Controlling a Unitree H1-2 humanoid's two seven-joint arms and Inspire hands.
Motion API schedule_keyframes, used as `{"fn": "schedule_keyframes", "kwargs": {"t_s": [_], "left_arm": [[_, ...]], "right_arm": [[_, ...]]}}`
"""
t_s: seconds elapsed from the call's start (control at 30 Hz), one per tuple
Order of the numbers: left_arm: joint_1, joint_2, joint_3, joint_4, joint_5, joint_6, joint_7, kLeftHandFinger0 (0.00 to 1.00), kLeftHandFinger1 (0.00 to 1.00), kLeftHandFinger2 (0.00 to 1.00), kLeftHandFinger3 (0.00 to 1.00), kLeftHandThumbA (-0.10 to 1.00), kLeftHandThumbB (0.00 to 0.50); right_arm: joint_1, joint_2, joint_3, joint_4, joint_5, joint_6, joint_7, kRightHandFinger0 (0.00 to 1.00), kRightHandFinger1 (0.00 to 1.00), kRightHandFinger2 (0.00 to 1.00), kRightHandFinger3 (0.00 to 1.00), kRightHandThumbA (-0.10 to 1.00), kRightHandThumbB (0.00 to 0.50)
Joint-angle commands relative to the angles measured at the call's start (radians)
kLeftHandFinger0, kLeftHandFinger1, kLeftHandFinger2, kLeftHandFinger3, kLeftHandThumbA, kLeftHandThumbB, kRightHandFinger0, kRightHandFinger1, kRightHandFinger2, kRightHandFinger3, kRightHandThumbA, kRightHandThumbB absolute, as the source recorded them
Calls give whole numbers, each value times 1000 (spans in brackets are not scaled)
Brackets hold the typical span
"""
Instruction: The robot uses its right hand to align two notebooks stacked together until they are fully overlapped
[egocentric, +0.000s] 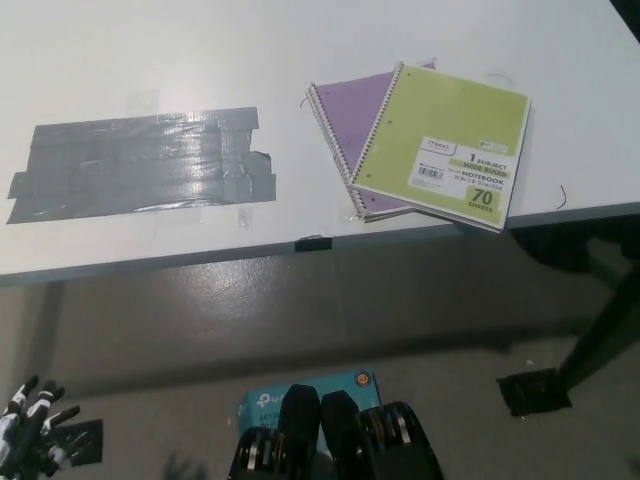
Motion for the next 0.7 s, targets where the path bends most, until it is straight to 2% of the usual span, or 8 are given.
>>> {"fn": "schedule_keyframes", "kwargs": {"t_s": [0.0, 0.07, 0.17, 0.33, 0.37, 0.57, 0.63, 0.67], "left_arm": [[-7, 19, 0, -15, -30, 17, -3, 731, 756, 865, 1000, 607, 0], [-10, 18, -2, -13, -25, 17, -2, 726, 745, 863, 1000, 618, 0], [-5, 15, -3, -22, -25, 17, 14, 727, 739, 847, 1000, 623, 0], [-4, 17, -3, -23, -25, 17, 14, 704, 736, 837, 1000, 644, 0], [-4, 15, -4, -28, -22, 17, 20, 693, 723, 825, 1000, 646, 0], [12, 4, -9, -46, -8, 17, 35, 669, 712, 799, 995, 639, 4], [15, 3, -14, -50, -6, 17, 32, 670, 708, 795, 996, 655, 3], [9, 1, -14, -42, -6, 17, 31, 678, 715, 793, 977, 653, 7]], "right_arm": [[-253, -149, 69, -133, -122, 182, 148, 1000, 1000, 1000, 1000, 1000, 304], [-309, -155, 83, -131, -150, 182, 166, 1000, 1000, 1000, 1000, 1000, 322], [-540, -121, 134, -94, -258, 182, 249, 1000, 1000, 1000, 1000, 1000, 353], [-712, -56, 162, -41, -402, 182, 347, 1000, 1000, 1000, 1000, 1000, 321], [-794, -23, 211, -2, -442, 182, 357, 1000, 1000, 1000, 1000, 1000, 308], [-948, 79, 269, 123, -559, 182, 402, 1000, 1000, 1000, 1000, 1000, 320], [-1016, 112, 310, 229, -612, 182, 396, 1000, 1000, 1000, 1000, 1000, 360], [-1031, 118, 317, 256, -626, 182, 392, 1000, 1000, 1000, 1000, 1000, 354]]}}
